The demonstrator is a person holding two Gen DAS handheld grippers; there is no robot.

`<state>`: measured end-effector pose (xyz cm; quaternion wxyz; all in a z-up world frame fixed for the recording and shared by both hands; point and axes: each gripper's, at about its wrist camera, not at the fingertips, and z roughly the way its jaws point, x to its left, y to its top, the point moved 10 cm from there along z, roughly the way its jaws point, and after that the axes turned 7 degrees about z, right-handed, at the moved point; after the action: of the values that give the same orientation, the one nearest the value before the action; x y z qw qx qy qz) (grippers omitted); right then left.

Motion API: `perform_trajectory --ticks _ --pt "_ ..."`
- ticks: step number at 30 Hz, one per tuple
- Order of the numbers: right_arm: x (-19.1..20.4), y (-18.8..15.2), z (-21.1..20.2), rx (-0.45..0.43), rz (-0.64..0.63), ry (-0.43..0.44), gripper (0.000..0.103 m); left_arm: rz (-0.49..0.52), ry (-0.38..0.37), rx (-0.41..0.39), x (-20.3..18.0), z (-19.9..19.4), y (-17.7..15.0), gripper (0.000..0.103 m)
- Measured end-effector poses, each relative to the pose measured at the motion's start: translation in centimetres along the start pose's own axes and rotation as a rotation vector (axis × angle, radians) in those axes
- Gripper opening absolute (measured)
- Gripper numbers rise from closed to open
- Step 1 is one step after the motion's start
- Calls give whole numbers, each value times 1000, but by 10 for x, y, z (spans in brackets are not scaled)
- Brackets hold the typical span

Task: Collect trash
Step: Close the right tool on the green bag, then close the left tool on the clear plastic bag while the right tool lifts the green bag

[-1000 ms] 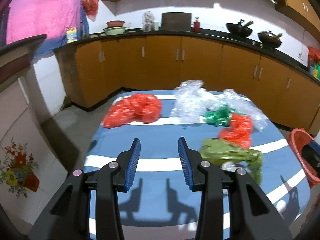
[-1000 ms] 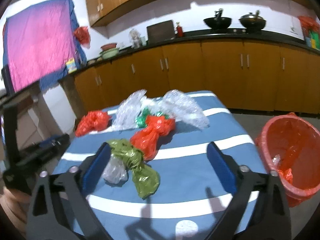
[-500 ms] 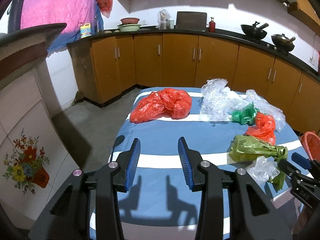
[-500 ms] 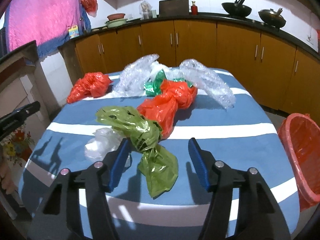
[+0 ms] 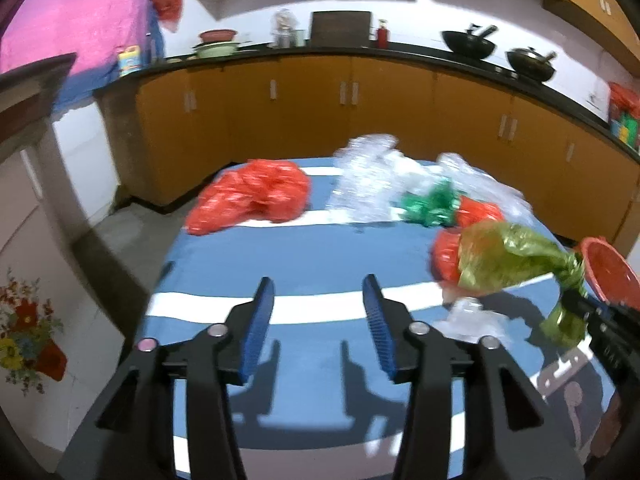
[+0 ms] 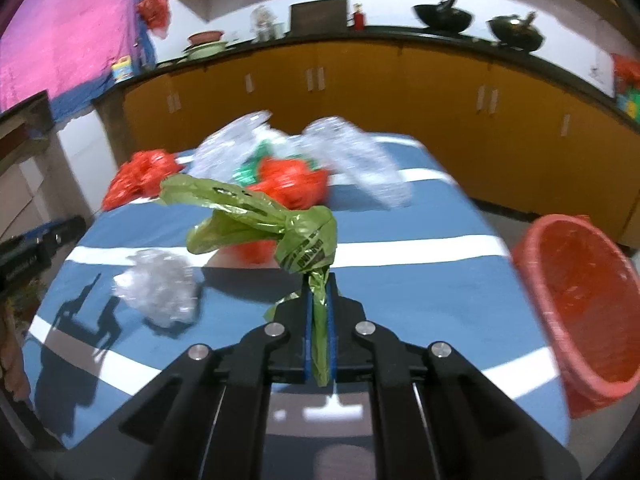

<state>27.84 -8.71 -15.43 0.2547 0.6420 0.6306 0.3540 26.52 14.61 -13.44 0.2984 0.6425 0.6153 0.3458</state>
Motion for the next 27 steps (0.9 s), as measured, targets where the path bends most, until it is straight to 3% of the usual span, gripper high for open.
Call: perform_trajectory --ticks 5,13,19,25,27 --pt "-44 5 -17 -32 76 -70 7 37 -68 -6 -37 -3 -2 50" --pt "-91 12 -37 -71 140 -125 7 83 -114 -20 -75 -11 -3 51" --pt "-109 10 -46 -78 160 -139 7 96 -121 -35 -89 -14 0 51" --pt "-114 9 -54 -90 174 -142 7 106 -103 35 -92 3 -8 51" --pt "-115 10 -57 -94 174 -143 7 100 -104 46 -92 6 -10 46"
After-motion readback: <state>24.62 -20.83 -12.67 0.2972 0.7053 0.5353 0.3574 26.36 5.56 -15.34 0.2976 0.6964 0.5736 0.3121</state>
